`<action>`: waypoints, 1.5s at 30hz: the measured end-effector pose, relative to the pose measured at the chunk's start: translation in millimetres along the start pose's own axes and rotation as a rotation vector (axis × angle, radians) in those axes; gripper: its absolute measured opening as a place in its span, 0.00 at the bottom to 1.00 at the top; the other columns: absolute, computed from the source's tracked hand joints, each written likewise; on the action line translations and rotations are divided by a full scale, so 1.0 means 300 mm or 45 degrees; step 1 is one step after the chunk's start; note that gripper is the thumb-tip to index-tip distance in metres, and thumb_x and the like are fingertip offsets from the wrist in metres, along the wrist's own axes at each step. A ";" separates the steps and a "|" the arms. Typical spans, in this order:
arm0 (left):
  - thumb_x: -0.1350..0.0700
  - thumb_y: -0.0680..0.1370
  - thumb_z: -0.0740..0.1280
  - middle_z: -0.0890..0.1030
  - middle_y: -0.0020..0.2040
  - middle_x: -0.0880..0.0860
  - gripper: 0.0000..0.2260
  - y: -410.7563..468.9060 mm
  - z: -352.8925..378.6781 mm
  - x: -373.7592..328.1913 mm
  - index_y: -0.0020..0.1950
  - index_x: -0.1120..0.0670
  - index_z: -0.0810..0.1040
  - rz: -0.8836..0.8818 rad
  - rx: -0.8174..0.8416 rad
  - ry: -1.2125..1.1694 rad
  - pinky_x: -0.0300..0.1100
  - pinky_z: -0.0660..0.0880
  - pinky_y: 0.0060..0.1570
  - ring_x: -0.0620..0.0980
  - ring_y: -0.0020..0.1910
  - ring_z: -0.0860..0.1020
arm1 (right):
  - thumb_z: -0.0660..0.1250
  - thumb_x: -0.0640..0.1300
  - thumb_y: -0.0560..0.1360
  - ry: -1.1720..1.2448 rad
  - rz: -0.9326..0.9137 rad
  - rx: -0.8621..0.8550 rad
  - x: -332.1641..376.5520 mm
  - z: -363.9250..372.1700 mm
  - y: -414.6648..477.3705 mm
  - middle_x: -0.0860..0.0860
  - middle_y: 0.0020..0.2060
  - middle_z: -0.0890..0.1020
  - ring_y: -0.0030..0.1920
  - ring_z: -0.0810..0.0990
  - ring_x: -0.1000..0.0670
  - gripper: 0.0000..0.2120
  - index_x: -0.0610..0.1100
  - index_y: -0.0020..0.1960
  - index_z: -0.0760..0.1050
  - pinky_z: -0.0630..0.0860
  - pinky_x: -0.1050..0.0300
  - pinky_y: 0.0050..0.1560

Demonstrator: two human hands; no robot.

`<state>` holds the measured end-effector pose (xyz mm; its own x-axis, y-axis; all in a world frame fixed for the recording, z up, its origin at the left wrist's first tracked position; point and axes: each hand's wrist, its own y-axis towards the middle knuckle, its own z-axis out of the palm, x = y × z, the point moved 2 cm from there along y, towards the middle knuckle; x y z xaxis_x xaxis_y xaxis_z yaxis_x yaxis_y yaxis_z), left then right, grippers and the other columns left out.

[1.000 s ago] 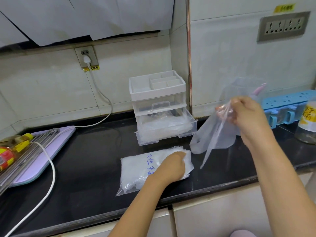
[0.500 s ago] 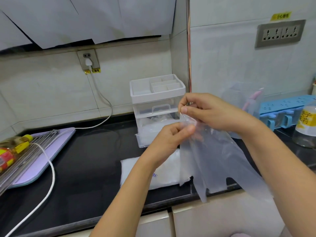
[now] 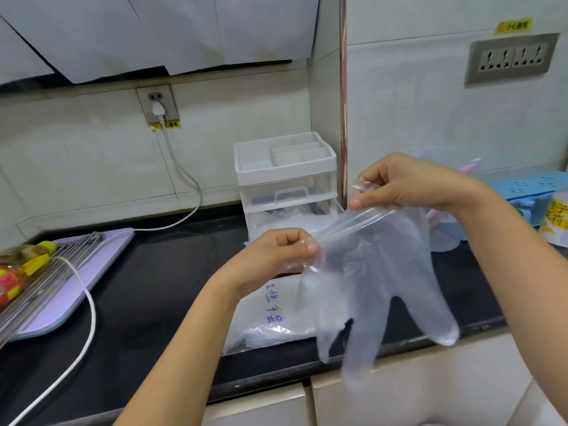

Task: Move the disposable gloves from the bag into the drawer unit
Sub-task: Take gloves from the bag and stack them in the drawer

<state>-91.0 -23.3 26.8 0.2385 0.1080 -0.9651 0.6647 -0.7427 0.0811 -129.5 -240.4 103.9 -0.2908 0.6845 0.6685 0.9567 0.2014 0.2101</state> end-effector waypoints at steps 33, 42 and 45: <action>0.57 0.74 0.71 0.75 0.34 0.50 0.08 0.317 -0.383 -0.155 0.41 0.61 0.77 0.104 -0.879 0.890 0.28 0.63 0.26 0.47 0.33 0.71 | 0.76 0.42 0.69 -0.108 0.143 -0.259 -0.131 -0.005 0.386 0.52 0.42 0.85 0.45 0.79 0.60 0.05 0.45 0.44 0.84 0.73 0.63 0.54; 0.54 0.75 0.72 0.80 0.41 0.47 0.06 0.114 -0.332 -0.259 0.44 0.55 0.79 0.580 -0.965 0.900 0.30 0.69 0.41 0.41 0.40 0.75 | 0.74 0.42 0.70 0.045 -0.357 -0.684 -0.045 -0.059 0.251 0.60 0.37 0.81 0.33 0.72 0.63 0.05 0.51 0.41 0.81 0.67 0.75 0.37; 0.53 0.74 0.72 0.82 0.47 0.45 0.06 0.071 -0.295 -0.199 0.48 0.53 0.81 0.440 -0.755 0.961 0.26 0.69 0.47 0.38 0.47 0.77 | 0.75 0.45 0.69 -0.144 -0.313 -0.560 -0.088 -0.046 0.214 0.57 0.44 0.81 0.43 0.75 0.60 0.06 0.55 0.40 0.81 0.67 0.73 0.44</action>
<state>-28.4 12.9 108.1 0.7319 0.4902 -0.4733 0.6694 -0.3874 0.6339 -60.5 -255.3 109.5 -0.4803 0.7304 0.4857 0.7590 0.0685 0.6475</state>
